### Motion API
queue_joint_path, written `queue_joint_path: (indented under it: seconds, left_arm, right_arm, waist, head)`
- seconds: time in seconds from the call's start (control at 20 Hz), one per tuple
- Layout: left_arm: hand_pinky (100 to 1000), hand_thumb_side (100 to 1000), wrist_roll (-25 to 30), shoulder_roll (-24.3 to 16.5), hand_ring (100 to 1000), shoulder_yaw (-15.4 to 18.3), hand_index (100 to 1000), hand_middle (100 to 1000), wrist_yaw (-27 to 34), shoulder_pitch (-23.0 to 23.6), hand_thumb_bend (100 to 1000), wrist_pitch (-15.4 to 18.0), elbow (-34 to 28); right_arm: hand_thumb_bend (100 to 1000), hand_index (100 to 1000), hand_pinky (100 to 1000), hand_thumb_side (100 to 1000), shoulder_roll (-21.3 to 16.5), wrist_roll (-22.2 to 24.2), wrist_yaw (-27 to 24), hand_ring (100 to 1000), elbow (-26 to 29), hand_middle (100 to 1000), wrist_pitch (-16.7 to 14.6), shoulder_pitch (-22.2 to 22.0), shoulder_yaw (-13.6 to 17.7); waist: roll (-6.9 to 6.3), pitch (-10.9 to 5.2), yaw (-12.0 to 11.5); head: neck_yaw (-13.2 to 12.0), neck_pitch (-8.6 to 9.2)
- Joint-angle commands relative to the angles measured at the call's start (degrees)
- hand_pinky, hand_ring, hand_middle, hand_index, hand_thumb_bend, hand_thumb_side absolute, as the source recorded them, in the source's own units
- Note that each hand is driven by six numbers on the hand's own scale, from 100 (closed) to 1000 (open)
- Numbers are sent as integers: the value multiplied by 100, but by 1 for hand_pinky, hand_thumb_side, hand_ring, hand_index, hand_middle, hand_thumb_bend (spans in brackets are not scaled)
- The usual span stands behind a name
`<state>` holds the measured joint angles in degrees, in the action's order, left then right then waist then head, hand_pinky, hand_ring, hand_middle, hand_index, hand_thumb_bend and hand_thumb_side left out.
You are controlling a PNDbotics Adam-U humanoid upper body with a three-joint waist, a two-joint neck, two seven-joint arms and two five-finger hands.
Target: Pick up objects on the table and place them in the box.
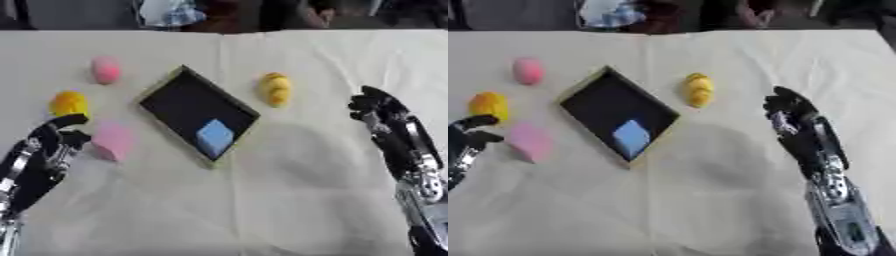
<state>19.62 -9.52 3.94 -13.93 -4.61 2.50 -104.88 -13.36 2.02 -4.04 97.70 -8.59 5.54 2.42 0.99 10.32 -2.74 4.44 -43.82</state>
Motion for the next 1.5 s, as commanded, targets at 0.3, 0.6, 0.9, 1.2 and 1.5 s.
queue_joint_path:
  seconds: [0.3,0.6,0.9,1.2,1.5]
  left_arm:
    - [877,694,-101,-92,716,30,873,802,15,-43,170,-35,-55]
    - [870,654,-263,-335,714,29,874,800,28,-90,161,-111,-77]
    - [857,530,-70,-1173,727,-313,885,806,-267,-341,265,47,-108]
    - [840,387,432,-2061,755,-1041,900,820,-788,-981,385,447,386]
    - [826,265,956,-2915,774,-1850,908,828,-1313,-1824,459,954,1161]
  right_arm:
    - [100,852,794,488,-57,28,28,784,126,725,-18,49,14]
    - [100,852,794,488,-66,35,33,785,121,725,-16,44,10]
    - [100,853,794,490,-119,52,53,786,107,725,-13,15,3]
    - [100,853,794,491,-200,63,81,787,90,725,-8,-44,-2]
    - [100,853,794,491,-244,80,97,788,69,725,-6,-99,-26]
  waist:
    - [-33,-118,12]
    - [-49,-137,27]
    - [-140,-176,49]
    - [-261,-242,48]
    - [-335,-312,99]
  head:
    - [3,-29]
    - [-6,-29]
    - [-8,-29]
    - [42,-29]
    - [24,-29]
